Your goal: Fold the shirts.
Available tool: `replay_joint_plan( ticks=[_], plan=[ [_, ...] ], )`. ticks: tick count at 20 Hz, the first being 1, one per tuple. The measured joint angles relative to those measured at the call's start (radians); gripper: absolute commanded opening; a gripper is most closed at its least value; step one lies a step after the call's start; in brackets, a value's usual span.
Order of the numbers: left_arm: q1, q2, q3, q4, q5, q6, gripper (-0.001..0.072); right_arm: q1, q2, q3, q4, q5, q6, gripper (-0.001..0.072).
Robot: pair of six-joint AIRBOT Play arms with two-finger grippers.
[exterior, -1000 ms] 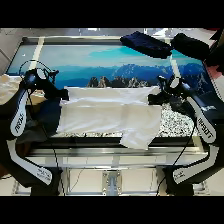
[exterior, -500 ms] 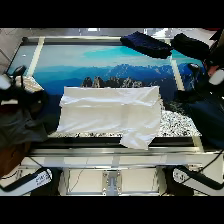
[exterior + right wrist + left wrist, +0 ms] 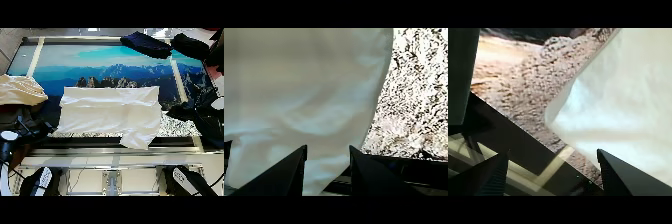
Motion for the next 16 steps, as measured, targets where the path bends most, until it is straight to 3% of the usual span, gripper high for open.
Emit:
replay_joint_plan(
  ticks=[6,8,9,10,11,16],
  plan=[
    [0.002,-0.105,-0.053,-0.196,0.098,0.112,0.0556,-0.003,0.009,-0.017,0.07,-0.011,-0.017,0.0323],
    [-0.011,-0.16,-0.057,-0.261,0.121,0.158,0.0428,-0.003,0.01,-0.018,0.083,-0.012,-0.019,0.0323],
    [-0.021,-0.187,-0.058,-0.293,0.132,0.187,0.0298,-0.003,0.01,-0.018,0.085,-0.012,-0.019,0.0323],
    [-0.032,-0.211,-0.06,-0.318,0.139,0.214,0.0103,-0.003,0.01,-0.018,0.085,-0.009,-0.02,0.0323],
    [-0.043,-0.23,-0.061,-0.336,0.149,0.238,0.0014,-0.003,0.01,-0.014,0.083,0.004,-0.02,0.0323],
    [-0.065,-0.252,-0.053,-0.414,0.164,0.321,0.0014,-0.004,0.011,-0.066,-0.033,0.154,-0.023,0.0324]
  ],
)
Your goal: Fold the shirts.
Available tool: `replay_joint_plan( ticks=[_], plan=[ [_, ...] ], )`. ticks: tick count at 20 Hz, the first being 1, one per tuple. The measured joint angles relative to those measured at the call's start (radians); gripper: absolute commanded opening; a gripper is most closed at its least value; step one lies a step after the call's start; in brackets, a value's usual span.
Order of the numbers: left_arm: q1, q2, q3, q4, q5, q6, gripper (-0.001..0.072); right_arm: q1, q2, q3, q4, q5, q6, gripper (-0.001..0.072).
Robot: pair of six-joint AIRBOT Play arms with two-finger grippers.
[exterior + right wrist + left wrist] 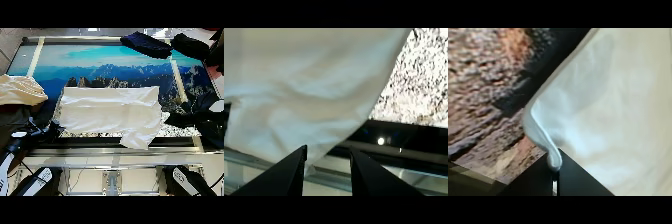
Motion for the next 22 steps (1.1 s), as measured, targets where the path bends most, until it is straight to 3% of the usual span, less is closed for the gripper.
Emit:
replay_joint_plan(
  ticks=[3,5,14,16,18,22],
  plan=[
    [-0.004,0.01,0.008,-0.018,0.0,0.014,0.0014,0.0,0.0,-0.136,0.08,0.0,-0.002,0.0361],
    [-0.005,0.018,0.01,-0.024,-0.003,0.021,0.0013,0.01,0.0,-0.227,0.164,-0.035,-0.027,0.0536],
    [-0.005,0.03,0.011,-0.031,-0.015,0.027,0.0014,0.118,-0.001,-0.412,0.271,-0.124,-0.034,0.0503],
    [-0.005,0.03,0.011,-0.031,-0.015,0.027,0.0014,0.161,-0.006,-0.419,0.275,-0.183,-0.013,0.0397],
    [-0.005,0.03,0.012,-0.031,-0.015,0.027,0.0013,0.2,-0.019,-0.422,0.287,-0.227,0.001,0.0019],
    [0.016,0.031,0.041,-0.006,-0.042,0.034,0.0013,0.245,-0.027,-0.407,0.33,-0.227,-0.027,0.0013]
  ],
)
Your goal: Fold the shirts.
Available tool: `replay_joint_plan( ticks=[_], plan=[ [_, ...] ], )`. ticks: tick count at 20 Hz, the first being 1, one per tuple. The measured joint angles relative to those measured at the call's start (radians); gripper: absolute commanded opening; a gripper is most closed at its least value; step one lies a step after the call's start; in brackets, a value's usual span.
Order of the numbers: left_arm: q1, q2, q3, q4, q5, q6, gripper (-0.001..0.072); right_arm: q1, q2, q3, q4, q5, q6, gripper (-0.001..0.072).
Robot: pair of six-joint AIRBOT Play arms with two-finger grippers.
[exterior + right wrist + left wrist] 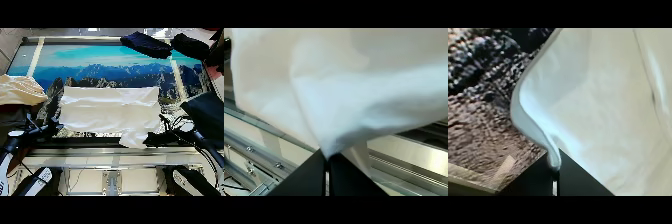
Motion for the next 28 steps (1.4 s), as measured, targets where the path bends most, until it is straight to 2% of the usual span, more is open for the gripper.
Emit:
replay_joint_plan(
  ticks=[3,6,8,10,12,14,17,21,28],
  plan=[
    [0.068,0.023,0.085,0.033,-0.107,0.005,0.0013,0.009,0.041,0.068,0.003,0.105,-0.021,0.0013],
    [0.138,0.067,0.2,0.072,-0.254,0.049,0.0012,0.013,0.097,0.188,-0.035,0.21,-0.021,0.0012],
    [0.156,0.089,0.276,0.102,-0.33,0.061,0.0011,0.014,0.118,0.288,-0.057,0.225,-0.004,0.0011],
    [0.138,0.1,0.347,0.119,-0.364,0.069,0.001,0.015,0.122,0.383,-0.072,0.181,0.011,0.0011],
    [0.075,0.1,0.41,0.141,-0.335,0.074,0.001,0.016,0.099,0.47,-0.082,0.115,0.02,0.0011],
    [-0.023,0.071,0.473,0.204,-0.249,0.053,0.001,0.016,0.042,0.542,-0.089,0.058,0.024,0.0011],
    [-0.168,-0.048,0.587,0.407,-0.135,-0.068,0.001,0.016,-0.104,0.637,-0.096,-0.026,0.024,0.0011],
    [-0.286,-0.278,0.767,0.665,-0.072,-0.231,0.001,0.016,-0.336,0.773,-0.097,-0.113,0.015,0.0012],
    [-0.394,-0.587,0.963,0.801,0.043,-0.32,0.0011,0.016,-0.652,0.954,-0.098,-0.19,0.011,0.0013]
  ],
)
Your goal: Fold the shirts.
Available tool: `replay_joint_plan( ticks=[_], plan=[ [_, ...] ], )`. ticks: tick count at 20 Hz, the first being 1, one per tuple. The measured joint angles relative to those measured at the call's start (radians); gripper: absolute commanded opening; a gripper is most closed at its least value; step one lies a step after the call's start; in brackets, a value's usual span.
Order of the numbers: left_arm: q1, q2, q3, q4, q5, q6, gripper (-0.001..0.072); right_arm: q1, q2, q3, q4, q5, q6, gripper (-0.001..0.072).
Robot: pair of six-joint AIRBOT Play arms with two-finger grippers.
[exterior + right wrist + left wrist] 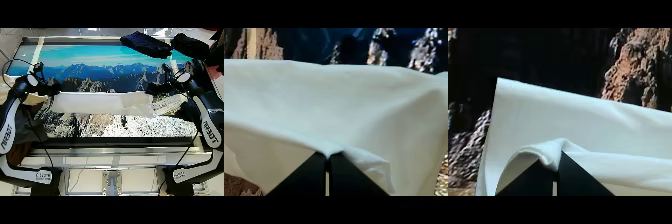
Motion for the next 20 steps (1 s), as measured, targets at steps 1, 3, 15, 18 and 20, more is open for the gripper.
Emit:
replay_joint_plan(
  ticks=[1,3,15,18,20],
  plan=[
    [-0.005,-0.026,0.008,0.007,0.018,-0.014,0.0012,0.0,-0.022,0.008,0.0,-0.01,0.0,0.0013],
    [-0.013,-0.06,0.018,0.014,0.041,-0.026,0.0103,0.0,-0.052,0.021,-0.001,-0.024,0.0,0.0027],
    [-0.013,0.206,0.034,0.022,0.065,-0.043,0.0697,-0.031,-0.004,0.273,-0.382,0.354,0.073,0.0415],
    [-0.014,0.269,0.035,0.023,0.061,-0.043,0.0697,-0.104,-0.007,0.229,-0.376,0.37,0.105,0.049],
    [-0.015,0.287,0.035,0.023,0.057,-0.043,0.0695,-0.156,-0.021,0.183,-0.275,0.343,0.112,0.0517]
  ],
)
